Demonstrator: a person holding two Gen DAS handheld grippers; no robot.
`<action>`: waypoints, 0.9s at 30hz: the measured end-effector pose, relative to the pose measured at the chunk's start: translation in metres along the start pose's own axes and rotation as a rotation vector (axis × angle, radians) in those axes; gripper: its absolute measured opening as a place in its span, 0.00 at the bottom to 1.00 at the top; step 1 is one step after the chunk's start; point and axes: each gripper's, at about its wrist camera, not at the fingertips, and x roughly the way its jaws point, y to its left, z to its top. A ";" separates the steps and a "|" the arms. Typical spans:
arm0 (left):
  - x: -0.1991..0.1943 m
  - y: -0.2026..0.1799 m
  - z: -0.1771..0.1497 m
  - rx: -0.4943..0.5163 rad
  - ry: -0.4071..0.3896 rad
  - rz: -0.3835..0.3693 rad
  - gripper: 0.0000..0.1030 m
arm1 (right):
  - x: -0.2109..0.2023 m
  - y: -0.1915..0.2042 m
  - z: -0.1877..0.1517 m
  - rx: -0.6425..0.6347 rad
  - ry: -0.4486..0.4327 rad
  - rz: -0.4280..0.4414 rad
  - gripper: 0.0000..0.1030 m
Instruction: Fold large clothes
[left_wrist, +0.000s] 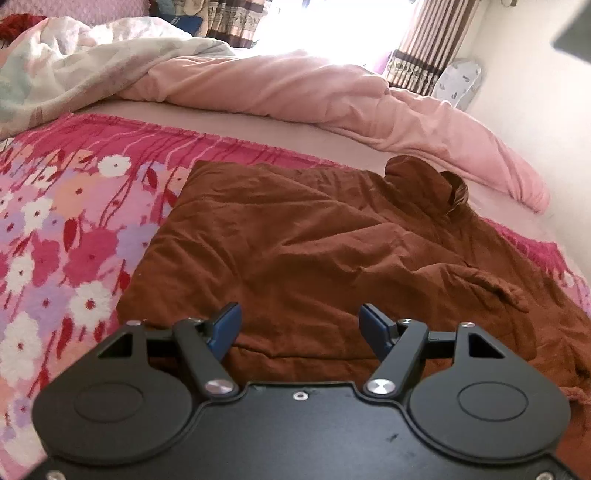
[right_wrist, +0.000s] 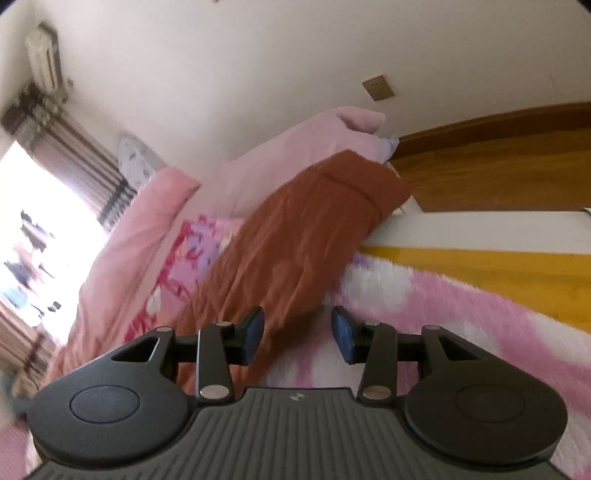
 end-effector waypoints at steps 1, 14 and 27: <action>0.001 -0.001 0.000 0.005 0.000 0.005 0.70 | 0.002 0.000 0.005 0.016 -0.005 0.005 0.50; 0.011 -0.011 0.004 0.007 0.007 0.019 0.70 | 0.026 -0.006 0.031 0.089 -0.070 -0.002 0.49; -0.018 -0.007 0.001 0.007 -0.026 -0.019 0.70 | -0.044 0.127 0.007 -0.291 -0.176 0.166 0.09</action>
